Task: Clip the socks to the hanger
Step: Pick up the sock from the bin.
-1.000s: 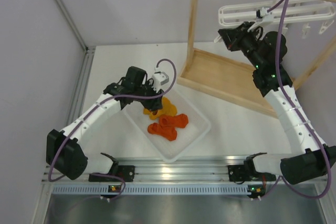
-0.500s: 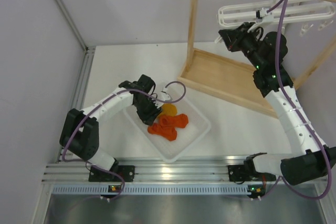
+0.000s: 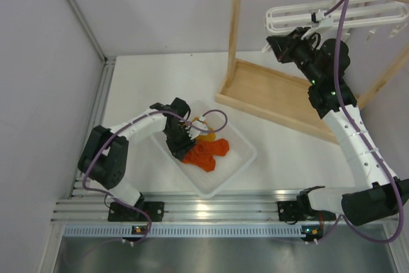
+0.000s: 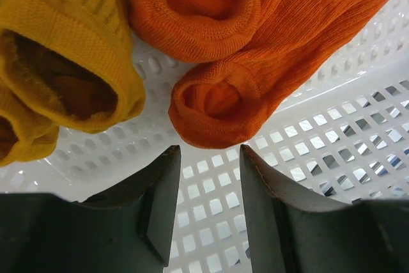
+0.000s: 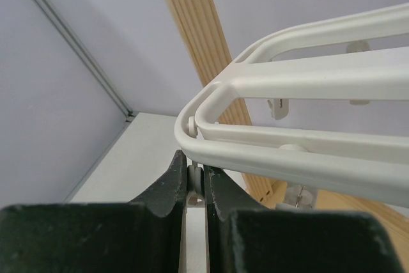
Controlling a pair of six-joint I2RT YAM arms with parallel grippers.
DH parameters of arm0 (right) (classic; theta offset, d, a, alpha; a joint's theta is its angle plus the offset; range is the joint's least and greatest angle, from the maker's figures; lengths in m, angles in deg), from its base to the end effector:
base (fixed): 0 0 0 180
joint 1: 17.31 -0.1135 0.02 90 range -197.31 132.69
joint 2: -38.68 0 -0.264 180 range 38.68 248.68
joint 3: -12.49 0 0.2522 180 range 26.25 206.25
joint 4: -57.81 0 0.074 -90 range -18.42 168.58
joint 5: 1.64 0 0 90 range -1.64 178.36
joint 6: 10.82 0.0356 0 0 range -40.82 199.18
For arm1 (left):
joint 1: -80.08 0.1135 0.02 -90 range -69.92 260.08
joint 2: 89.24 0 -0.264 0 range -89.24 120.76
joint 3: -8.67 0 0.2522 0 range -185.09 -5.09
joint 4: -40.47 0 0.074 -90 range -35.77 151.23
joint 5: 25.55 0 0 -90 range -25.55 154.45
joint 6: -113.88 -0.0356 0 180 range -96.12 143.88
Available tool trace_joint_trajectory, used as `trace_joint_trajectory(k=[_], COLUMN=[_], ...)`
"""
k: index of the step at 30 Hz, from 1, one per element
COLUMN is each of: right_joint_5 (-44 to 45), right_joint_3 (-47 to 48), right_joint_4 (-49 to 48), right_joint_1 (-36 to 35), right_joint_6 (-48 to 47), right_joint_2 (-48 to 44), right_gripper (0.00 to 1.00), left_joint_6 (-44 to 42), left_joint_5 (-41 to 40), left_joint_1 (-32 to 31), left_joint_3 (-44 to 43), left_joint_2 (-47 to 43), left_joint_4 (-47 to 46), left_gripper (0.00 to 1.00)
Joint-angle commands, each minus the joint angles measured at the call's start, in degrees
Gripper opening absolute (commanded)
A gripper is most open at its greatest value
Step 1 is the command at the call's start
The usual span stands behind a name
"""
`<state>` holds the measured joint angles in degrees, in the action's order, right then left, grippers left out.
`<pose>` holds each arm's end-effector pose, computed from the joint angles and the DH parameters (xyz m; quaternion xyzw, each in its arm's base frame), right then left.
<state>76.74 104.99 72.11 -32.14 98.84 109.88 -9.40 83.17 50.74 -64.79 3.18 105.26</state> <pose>0.2669 0.0781 0.4683 -0.0480 0.6618 0.2850 0.6917 0.2397 -0.1478 0.1882 0.5196 0.8371 -0.1605 0.0593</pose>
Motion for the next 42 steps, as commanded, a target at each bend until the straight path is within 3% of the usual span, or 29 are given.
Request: trace_joint_trajectory(k=[1, 4, 7, 10, 14, 15, 23, 30, 34, 42], right_joint_5=[0.9, 1.2, 1.4, 1.7, 1.7, 1.7, 0.8, -1.4, -3.7, -7.7], right_joint_3=[0.5, 0.4, 0.4, 0.4, 0.1, 0.2, -0.5, -2.0, -2.6, -3.0], right_joint_4=[-0.7, -0.7, -0.7, -0.7, -0.7, -0.7, 0.4, -0.1, -1.8, -3.9], right_joint_1=[0.6, 0.6, 0.5, 0.7, 0.8, 0.7, 0.8, 0.8, 0.8, 0.7], right_joint_6=[-1.0, -1.3, -1.6, -1.8, -1.9, -1.9, -1.9, -1.7, -1.6, -1.2], right_joint_2=[-1.0, -1.1, -1.1, -1.2, -1.4, -1.6, -1.6, -2.3, -2.6, -2.8], right_gripper=[0.0, 0.0, 0.0, 0.0, 0.0, 0.0, 0.0, 0.0, 0.0, 0.0], left_joint_6=[-3.1, -4.3, -5.0, -4.5, -5.8, -6.2, -15.3, -17.3, -14.8, -0.4], left_joint_5=[0.9, 1.9, 2.8, 4.7, 7.7, 8.3, 15.9, 21.6, 22.5, 26.9], left_joint_1=[0.3, 0.3, 0.4, 0.4, 0.4, 0.4, 0.4, 0.3, -0.5, -1.8], left_joint_3=[0.8, 0.6, -0.1, -0.2, -0.6, -0.9, -10.4, -21.7, -33.9, -60.5], left_joint_2=[0.7, 1.7, 2.8, 2.5, 1.5, 0.3, -7.4, -9.5, -6.0, 8.6], left_joint_4=[-3.1, -3.6, -4.4, -6.2, -5.0, -3.6, 10.7, 16.3, 15.7, 15.0], left_gripper=[0.47, 0.47, 0.4, 0.28, 0.02, 0.0, 0.0, 0.0, 0.0, 0.0])
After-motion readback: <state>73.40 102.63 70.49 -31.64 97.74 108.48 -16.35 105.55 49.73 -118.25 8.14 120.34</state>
